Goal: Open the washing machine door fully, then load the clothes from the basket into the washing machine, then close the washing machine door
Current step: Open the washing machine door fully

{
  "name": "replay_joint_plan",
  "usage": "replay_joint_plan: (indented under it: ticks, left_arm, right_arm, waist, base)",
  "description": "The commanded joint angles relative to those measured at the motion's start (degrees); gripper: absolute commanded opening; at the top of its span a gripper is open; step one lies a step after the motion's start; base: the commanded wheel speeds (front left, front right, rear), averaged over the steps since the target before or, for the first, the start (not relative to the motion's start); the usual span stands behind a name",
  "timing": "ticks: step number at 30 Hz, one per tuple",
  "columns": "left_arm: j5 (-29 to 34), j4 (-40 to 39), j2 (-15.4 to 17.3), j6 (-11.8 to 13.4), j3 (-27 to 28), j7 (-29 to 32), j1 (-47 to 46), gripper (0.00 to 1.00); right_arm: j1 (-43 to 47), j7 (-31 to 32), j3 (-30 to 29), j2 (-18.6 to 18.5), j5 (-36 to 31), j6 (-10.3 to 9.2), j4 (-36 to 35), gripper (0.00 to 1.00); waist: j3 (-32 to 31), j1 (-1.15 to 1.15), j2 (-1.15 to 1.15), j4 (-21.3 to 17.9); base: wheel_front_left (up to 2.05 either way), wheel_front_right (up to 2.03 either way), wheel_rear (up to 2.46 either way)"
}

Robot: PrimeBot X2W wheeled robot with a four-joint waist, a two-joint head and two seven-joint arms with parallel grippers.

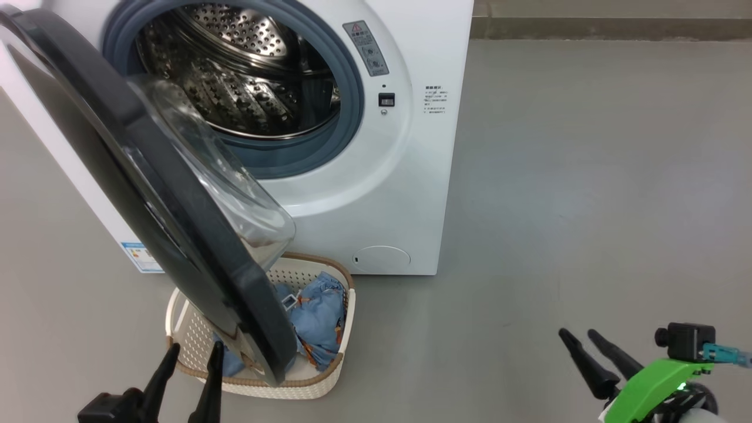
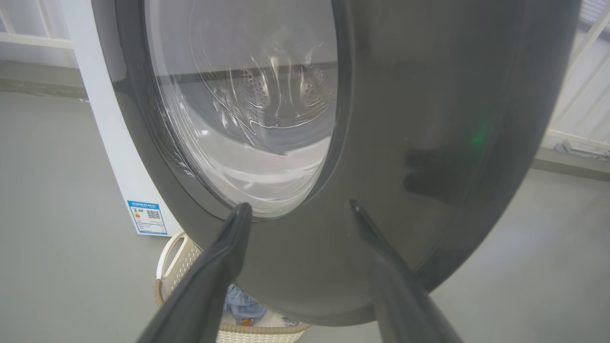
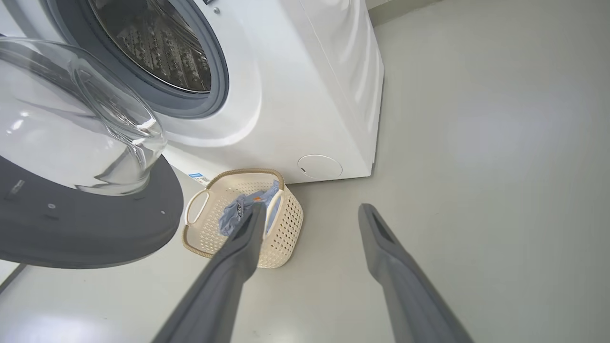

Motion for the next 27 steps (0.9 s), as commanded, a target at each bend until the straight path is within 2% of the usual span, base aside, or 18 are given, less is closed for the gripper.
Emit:
replay_joint_plan:
  ticks: [1, 7, 15, 19, 27]
  left_arm:
    - [-0.1, -1.5, 0.7, -0.1, 2.4, -0.4, -0.7, 1.0]
    - [0.3, -2.1, 0.0, -0.1, 3.6, -0.4, -0.5, 1.0]
    - [1.0, -2.7, -0.5, -0.1, 3.7, -0.4, -0.7, 1.0]
    - [1.1, -2.9, -0.5, -0.1, 3.8, -0.4, -0.8, 1.0]
    - [1.4, -2.3, -0.4, -0.1, 3.7, -0.4, -0.7, 1.0]
  right_arm:
    - [0.1, -0.9, -0.5, -1.5, -1.8, 0.17, -0.4, 1.0]
    - [3.4, -1.0, -15.3, 0.8, -16.5, 0.17, -2.3, 1.0]
    - [10.5, -1.0, -33.2, 6.5, -32.2, 0.17, -7.8, 1.0]
    - [12.7, -1.0, -37.8, 8.9, -36.9, 0.17, -10.1, 1.0]
    - [15.3, -1.0, -40.0, 11.0, -40.6, 0.17, -11.0, 1.0]
  waist:
    - [-0.1, 0.0, 0.0, 0.0]
    - [-0.1, 0.0, 0.0, 0.2]
    - [-0.2, 0.0, 0.0, 0.9]
    - [-0.2, 0.0, 0.0, 1.1]
    - [-0.2, 0.0, 0.0, 1.3]
  base:
    - [0.0, 0.0, 0.0]
    - [0.0, 0.0, 0.0]
    - [0.0, 0.0, 0.0]
    - [0.0, 0.0, 0.0]
    - [0.0, 0.0, 0.0]
